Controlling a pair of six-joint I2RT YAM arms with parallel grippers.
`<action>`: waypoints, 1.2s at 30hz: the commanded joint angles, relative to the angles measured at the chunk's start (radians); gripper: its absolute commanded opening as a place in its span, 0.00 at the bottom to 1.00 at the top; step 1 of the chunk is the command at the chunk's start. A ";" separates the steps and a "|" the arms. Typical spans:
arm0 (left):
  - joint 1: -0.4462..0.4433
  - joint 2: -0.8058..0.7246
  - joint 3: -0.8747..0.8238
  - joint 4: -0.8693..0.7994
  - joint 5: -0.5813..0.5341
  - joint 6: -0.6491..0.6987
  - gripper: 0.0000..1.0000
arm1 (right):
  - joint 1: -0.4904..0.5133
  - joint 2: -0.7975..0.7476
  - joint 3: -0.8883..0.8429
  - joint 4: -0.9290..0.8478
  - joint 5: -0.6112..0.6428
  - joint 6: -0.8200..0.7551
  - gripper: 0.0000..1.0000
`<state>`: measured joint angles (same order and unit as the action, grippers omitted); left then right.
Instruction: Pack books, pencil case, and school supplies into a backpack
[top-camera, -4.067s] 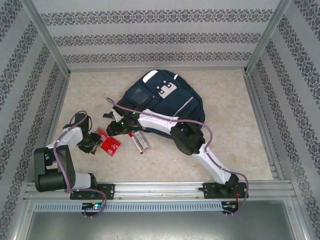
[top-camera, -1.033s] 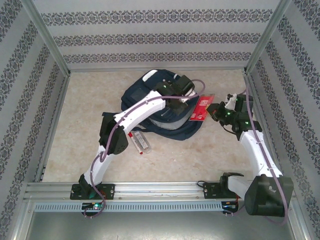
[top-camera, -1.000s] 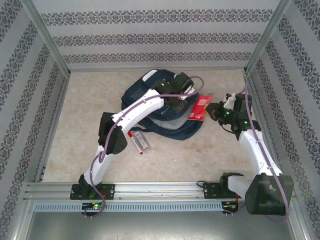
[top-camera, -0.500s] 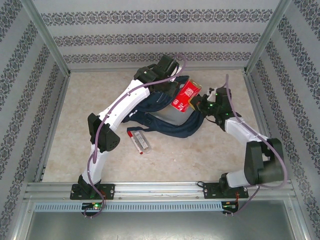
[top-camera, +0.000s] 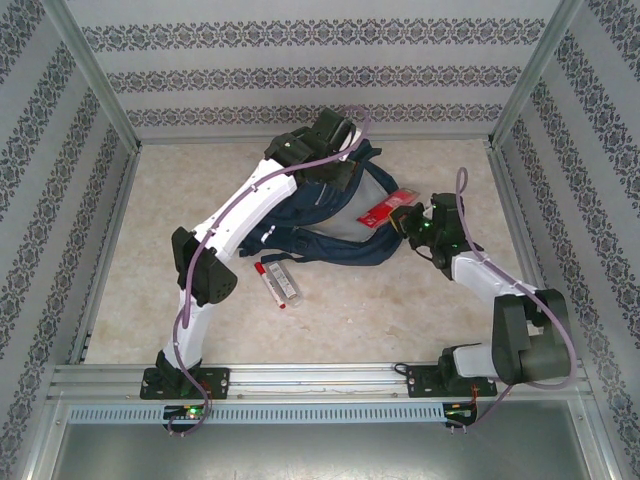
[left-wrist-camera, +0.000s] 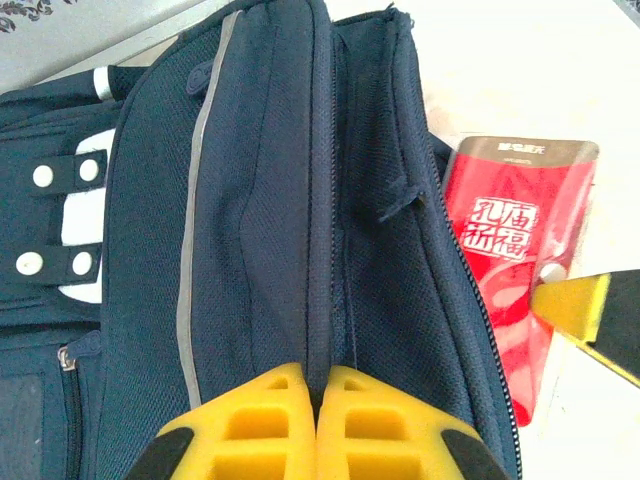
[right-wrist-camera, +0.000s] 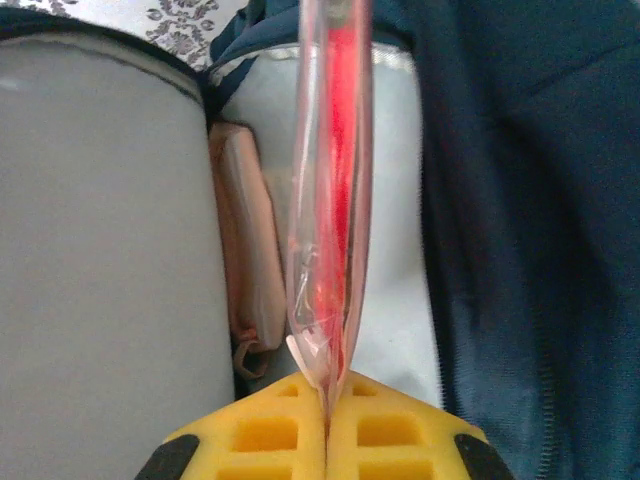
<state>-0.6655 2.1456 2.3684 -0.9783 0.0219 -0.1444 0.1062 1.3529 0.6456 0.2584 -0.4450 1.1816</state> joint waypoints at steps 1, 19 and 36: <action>0.003 -0.084 0.008 0.129 0.050 -0.017 0.00 | 0.025 0.050 0.022 0.058 -0.102 -0.055 0.00; 0.008 -0.133 0.007 0.137 0.084 -0.006 0.00 | 0.215 0.712 0.351 0.655 -0.159 0.116 0.00; 0.026 -0.154 0.003 0.129 0.127 0.006 0.00 | 0.233 0.828 0.509 0.814 -0.314 0.185 0.00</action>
<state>-0.6514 2.0949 2.3615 -0.9573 0.1089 -0.1474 0.3321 2.1715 1.0851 0.9699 -0.6849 1.3602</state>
